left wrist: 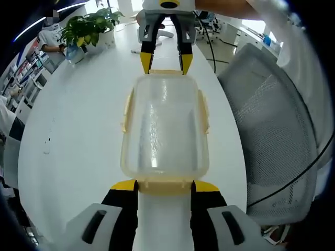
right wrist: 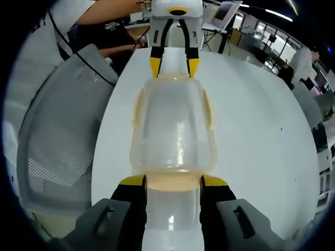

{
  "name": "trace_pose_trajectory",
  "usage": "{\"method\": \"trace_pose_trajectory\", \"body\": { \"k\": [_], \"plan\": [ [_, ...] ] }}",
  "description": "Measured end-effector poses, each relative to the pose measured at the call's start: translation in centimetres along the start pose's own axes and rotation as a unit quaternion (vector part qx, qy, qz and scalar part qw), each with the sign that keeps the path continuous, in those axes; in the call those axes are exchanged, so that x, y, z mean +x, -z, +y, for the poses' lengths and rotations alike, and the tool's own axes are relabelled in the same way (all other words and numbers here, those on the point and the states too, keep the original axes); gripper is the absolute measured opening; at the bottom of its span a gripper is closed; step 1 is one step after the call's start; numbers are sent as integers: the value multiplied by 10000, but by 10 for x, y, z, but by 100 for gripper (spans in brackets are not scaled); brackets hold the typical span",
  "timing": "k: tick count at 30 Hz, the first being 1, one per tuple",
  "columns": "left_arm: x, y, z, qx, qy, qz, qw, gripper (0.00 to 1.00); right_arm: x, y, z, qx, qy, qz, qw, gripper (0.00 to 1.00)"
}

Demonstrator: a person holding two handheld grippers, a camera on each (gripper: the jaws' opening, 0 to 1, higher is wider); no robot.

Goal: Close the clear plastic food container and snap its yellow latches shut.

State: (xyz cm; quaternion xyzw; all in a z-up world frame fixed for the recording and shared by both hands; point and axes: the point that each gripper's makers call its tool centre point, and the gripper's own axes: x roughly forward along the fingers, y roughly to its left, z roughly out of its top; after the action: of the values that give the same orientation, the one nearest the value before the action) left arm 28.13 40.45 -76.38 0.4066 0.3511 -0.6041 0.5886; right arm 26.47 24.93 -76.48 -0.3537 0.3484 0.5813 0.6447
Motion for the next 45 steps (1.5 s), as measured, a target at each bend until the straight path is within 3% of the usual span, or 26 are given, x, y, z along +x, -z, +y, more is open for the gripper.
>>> {"method": "trace_pose_trajectory", "body": {
  "k": [14,31,45],
  "plan": [
    [13,-33,0,55,79,20,10000,34,-20,30,2,71,15,64,10000,36],
    [40,-83,0,144,146,33,9998,34,-45,81,5,156,30,175,9997,36],
    [57,-99,-3,98,234,78,9996,34,-50,103,5,189,-57,220,9996,36]
  ]
}}
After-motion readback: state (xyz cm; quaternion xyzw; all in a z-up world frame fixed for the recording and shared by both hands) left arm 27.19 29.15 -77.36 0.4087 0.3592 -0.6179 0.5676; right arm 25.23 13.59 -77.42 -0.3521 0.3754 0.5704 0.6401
